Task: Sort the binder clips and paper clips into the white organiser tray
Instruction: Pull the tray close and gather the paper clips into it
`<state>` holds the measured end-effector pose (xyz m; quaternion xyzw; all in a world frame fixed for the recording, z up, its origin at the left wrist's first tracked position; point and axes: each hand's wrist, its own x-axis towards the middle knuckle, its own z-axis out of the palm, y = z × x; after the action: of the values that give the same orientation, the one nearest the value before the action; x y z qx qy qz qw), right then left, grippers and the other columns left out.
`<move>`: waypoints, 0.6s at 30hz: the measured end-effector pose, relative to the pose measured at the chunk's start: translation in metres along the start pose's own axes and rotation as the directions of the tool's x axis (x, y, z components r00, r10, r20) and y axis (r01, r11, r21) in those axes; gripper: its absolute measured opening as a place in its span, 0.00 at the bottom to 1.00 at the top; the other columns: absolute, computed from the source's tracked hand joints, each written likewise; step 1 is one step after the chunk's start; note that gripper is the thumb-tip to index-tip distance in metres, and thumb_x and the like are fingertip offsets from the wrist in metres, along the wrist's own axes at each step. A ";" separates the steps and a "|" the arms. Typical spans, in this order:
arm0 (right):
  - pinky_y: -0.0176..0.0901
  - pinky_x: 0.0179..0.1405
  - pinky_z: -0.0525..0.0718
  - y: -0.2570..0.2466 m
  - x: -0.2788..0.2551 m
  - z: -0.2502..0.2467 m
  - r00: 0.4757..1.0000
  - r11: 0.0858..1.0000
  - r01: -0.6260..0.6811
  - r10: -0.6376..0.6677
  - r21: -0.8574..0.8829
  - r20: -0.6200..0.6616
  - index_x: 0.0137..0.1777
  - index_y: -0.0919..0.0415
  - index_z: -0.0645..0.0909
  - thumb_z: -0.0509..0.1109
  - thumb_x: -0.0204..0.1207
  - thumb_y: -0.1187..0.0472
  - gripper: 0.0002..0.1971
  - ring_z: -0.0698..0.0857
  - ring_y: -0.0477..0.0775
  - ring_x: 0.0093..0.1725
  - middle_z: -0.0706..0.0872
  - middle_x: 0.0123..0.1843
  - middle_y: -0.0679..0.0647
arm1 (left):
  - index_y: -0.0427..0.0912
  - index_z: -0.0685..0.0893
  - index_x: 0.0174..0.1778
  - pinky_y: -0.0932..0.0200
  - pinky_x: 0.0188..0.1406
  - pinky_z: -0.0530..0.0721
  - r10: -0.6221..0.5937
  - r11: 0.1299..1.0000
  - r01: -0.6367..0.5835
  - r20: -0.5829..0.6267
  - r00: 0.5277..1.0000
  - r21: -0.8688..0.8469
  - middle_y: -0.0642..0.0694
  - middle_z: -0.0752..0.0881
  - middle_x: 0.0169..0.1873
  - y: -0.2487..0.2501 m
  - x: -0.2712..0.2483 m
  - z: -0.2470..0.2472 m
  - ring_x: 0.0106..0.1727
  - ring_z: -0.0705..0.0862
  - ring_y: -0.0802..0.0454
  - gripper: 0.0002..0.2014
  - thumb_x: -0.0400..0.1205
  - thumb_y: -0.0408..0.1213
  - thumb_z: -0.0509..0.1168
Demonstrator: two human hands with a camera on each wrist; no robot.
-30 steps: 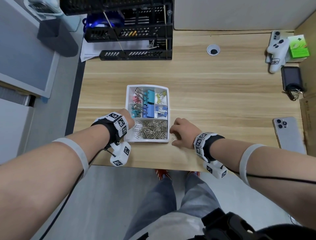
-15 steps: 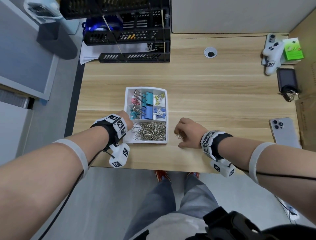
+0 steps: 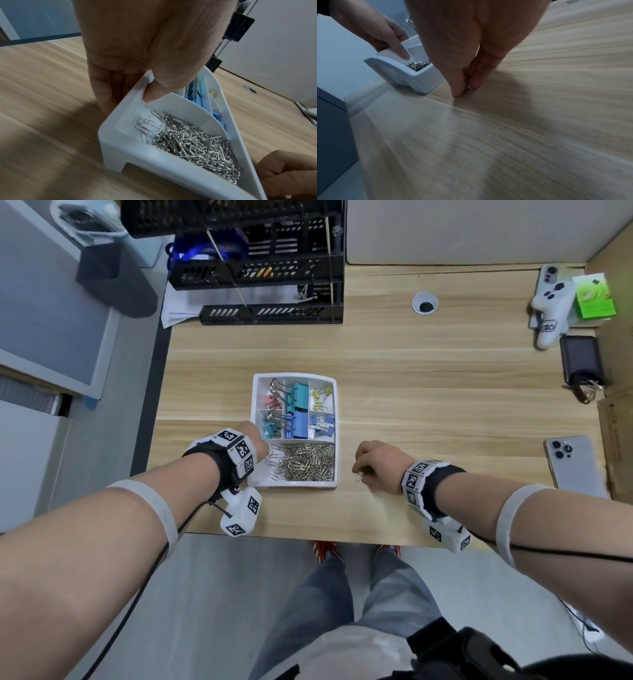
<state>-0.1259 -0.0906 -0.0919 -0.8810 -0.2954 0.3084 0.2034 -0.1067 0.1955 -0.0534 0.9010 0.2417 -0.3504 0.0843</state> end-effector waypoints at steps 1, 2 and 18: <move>0.44 0.55 0.79 0.000 0.000 0.000 1.000 1.000 0.000 0.000 -0.004 0.003 0.57 0.59 0.89 0.73 0.74 0.65 0.12 0.81 0.57 0.58 0.83 0.58 0.54 | 0.36 0.73 0.33 0.57 0.33 0.75 -0.001 1.000 0.001 0.001 1.000 -0.001 0.44 0.76 0.29 0.000 0.001 0.000 0.29 0.76 0.48 0.10 0.80 0.30 0.62; 0.44 0.55 0.79 0.000 0.000 0.000 1.000 1.000 0.000 0.000 -0.005 0.004 0.56 0.59 0.89 0.73 0.74 0.65 0.12 0.81 0.57 0.57 0.83 0.58 0.54 | 0.36 0.73 0.33 0.57 0.33 0.75 -0.002 1.000 0.002 0.001 1.000 -0.002 0.44 0.76 0.29 -0.001 0.001 0.001 0.30 0.76 0.48 0.10 0.80 0.30 0.62; 0.42 0.50 0.78 0.000 -0.007 0.009 0.996 0.998 -0.070 0.070 0.003 -0.048 0.49 0.58 0.88 0.70 0.74 0.67 0.08 0.84 0.57 0.52 0.87 0.49 0.53 | 0.36 0.75 0.33 0.57 0.34 0.76 0.008 0.999 -0.008 0.003 1.000 0.052 0.44 0.77 0.28 -0.001 0.001 0.000 0.30 0.77 0.47 0.09 0.79 0.30 0.62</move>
<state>-0.1363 -0.0939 -0.0953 -0.8979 -0.2592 0.2941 0.2002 -0.1066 0.1970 -0.0535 0.9033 0.2287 -0.3574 0.0629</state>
